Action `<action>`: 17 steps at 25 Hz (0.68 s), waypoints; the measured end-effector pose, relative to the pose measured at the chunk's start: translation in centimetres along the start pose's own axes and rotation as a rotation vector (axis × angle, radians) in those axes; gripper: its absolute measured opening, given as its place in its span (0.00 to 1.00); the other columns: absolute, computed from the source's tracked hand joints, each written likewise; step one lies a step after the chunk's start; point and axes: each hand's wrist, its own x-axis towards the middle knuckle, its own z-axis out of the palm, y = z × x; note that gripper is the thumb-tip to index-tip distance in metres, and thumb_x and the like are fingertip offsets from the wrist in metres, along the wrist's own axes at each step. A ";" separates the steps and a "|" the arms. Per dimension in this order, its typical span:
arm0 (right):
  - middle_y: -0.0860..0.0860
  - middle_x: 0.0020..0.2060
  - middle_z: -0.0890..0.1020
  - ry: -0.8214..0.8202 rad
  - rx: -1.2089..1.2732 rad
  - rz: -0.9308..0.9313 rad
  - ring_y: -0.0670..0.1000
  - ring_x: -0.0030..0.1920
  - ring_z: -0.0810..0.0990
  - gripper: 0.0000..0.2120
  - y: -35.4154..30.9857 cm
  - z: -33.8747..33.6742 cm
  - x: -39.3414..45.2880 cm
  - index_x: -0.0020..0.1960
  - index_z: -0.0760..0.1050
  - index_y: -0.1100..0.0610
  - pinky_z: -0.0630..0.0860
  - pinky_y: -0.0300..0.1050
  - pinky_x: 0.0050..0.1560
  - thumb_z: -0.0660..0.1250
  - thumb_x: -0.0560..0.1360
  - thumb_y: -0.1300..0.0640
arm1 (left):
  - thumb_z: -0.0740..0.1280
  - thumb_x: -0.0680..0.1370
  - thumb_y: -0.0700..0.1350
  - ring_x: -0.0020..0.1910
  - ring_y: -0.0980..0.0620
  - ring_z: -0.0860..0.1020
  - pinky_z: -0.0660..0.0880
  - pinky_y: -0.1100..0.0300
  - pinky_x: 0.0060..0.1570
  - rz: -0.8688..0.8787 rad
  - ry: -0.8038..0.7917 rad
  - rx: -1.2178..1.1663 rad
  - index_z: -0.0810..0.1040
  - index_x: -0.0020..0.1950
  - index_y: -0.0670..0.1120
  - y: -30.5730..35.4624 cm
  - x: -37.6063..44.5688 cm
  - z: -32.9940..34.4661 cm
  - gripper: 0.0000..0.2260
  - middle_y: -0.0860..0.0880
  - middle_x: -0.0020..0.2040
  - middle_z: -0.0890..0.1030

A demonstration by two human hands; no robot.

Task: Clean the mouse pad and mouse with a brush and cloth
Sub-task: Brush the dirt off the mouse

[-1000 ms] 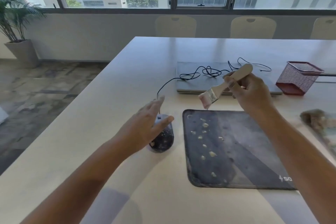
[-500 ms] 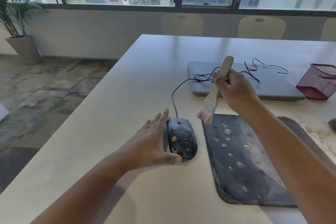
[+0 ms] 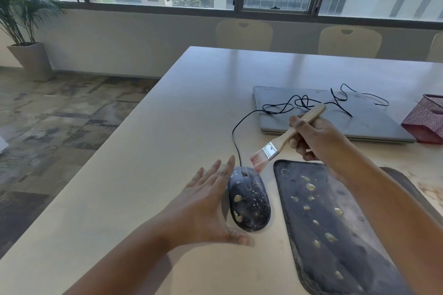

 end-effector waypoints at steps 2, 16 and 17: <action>0.46 0.19 0.74 0.013 0.016 -0.003 0.42 0.18 0.67 0.13 0.1 0.0 0.1 0.37 0.68 0.55 0.62 0.32 0.19 0.57 0.80 0.53 | 0.58 0.55 0.80 0.67 0.70 0.29 0.31 0.67 0.68 -0.006 0.016 -0.002 0.18 0.61 0.64 0.2 0.0 0.2 0.55 0.72 0.62 0.28; 0.49 0.23 0.81 -0.064 -0.090 0.037 0.41 0.21 0.73 0.11 0.4 0.9 -0.3 0.38 0.68 0.54 0.70 0.33 0.22 0.59 0.79 0.54 | 0.52 0.57 0.81 0.68 0.69 0.29 0.33 0.62 0.70 -0.016 0.058 0.023 0.18 0.61 0.64 0.3 0.0 0.7 0.51 0.73 0.60 0.26; 0.49 0.23 0.81 -0.073 -0.123 0.044 0.41 0.20 0.73 0.11 0.3 0.8 -0.3 0.38 0.68 0.54 0.70 0.33 0.22 0.59 0.79 0.55 | 0.52 0.57 0.81 0.67 0.69 0.29 0.33 0.62 0.70 -0.015 0.056 0.027 0.18 0.60 0.64 0.3 0.0 0.7 0.51 0.73 0.60 0.25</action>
